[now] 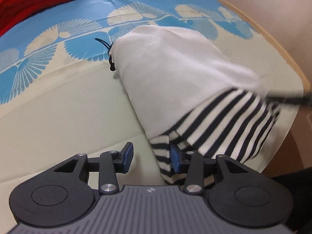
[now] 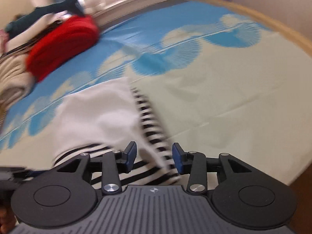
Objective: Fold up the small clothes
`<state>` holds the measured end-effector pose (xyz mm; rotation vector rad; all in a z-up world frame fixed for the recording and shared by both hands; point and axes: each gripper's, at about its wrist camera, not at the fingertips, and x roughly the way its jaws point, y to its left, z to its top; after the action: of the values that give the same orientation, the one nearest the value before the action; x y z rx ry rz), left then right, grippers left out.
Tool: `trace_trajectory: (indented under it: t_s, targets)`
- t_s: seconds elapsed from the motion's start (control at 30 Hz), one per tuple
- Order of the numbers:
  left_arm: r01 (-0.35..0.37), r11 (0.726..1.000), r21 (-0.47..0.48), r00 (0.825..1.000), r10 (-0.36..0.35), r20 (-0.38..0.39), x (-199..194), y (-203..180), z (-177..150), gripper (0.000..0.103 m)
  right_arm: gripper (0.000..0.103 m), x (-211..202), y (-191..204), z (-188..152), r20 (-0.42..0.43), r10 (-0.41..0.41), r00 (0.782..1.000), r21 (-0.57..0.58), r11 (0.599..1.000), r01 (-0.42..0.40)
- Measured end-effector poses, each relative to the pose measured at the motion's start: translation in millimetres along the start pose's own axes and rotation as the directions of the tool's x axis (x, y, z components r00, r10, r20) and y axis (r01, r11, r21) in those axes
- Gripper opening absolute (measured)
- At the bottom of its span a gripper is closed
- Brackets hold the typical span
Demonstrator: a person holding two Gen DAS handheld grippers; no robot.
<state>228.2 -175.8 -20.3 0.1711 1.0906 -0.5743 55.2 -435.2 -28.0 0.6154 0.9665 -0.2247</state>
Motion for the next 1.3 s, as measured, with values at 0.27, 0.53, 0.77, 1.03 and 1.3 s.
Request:
trace_trajectory:
  t_s: [0.27,0.53,0.77,1.03,1.3]
  targets:
    - [0.108,0.972,-0.21,0.993,-0.094,0.074,-17,40,31,0.06,0.003,50,-6,-13,-0.251,-0.15,0.956,-0.113,0.986,0.125]
    - [0.22,0.887,-0.405,0.975,-0.184,0.127,9,82,66,0.082,0.006,53,-10,-7,-0.267,-0.127,0.955,-0.077,0.991,0.11]
    - [0.279,0.801,-0.529,0.957,-0.275,0.088,63,97,71,0.088,0.055,63,-24,5,-0.25,-0.081,0.965,0.057,0.994,0.098]
    - [0.307,0.802,-0.512,0.947,-0.31,0.082,86,86,74,0.049,0.056,84,-24,9,-0.302,0.01,0.953,0.105,0.994,0.022]
    - [0.247,0.872,-0.421,0.965,-0.184,0.185,19,121,86,0.04,0.013,94,23,16,-0.28,0.104,0.954,0.035,0.995,-0.098]
